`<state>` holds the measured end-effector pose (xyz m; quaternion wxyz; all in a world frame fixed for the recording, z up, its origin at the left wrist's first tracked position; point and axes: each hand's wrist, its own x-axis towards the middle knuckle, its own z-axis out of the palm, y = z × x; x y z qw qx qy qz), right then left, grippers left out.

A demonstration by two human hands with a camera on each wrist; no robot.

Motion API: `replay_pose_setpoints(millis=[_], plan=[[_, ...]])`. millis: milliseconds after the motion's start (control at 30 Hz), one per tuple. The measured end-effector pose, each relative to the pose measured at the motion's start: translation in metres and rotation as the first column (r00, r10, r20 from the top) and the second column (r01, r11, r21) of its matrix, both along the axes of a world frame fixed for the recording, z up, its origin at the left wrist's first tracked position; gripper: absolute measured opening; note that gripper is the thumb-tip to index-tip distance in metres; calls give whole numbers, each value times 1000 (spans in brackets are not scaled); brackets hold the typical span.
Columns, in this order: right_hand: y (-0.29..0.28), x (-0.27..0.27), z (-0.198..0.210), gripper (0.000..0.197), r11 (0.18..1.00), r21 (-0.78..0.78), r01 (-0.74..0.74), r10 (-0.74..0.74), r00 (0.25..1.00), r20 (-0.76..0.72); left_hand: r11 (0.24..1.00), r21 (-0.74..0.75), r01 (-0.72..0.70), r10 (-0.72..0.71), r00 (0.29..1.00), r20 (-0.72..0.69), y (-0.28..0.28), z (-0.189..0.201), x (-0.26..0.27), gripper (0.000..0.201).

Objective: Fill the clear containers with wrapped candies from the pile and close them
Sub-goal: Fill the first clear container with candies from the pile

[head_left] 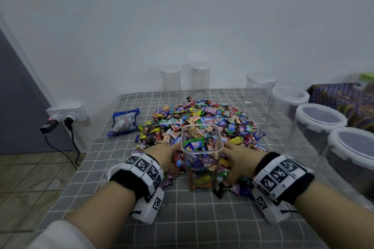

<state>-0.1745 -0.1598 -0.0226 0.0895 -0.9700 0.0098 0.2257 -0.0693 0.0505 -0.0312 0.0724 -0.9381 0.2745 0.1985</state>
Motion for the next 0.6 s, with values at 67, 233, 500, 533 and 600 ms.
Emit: replay_pose_setpoints(millis=[67,233,500,533,600], plan=[[3,2,-4,105,998,-66,-16,13,999,-47,1000,0,26,-26,1000,13,-3,1,-3,71],[7,5,-5,73,991,-131,-22,23,1000,13,998,-39,57,-52,991,120,-9,14,-11,24],[3,6,1,34,997,-51,50,-40,984,174,990,-140,-19,45,982,183,-5,9,-6,9],[2,6,0,33,997,-45,62,-52,981,187,987,-156,-24,53,981,186,-5,8,-5,11],[0,7,0,29,995,-34,90,-81,973,214,983,-182,-31,67,979,193,-5,8,-3,14]])
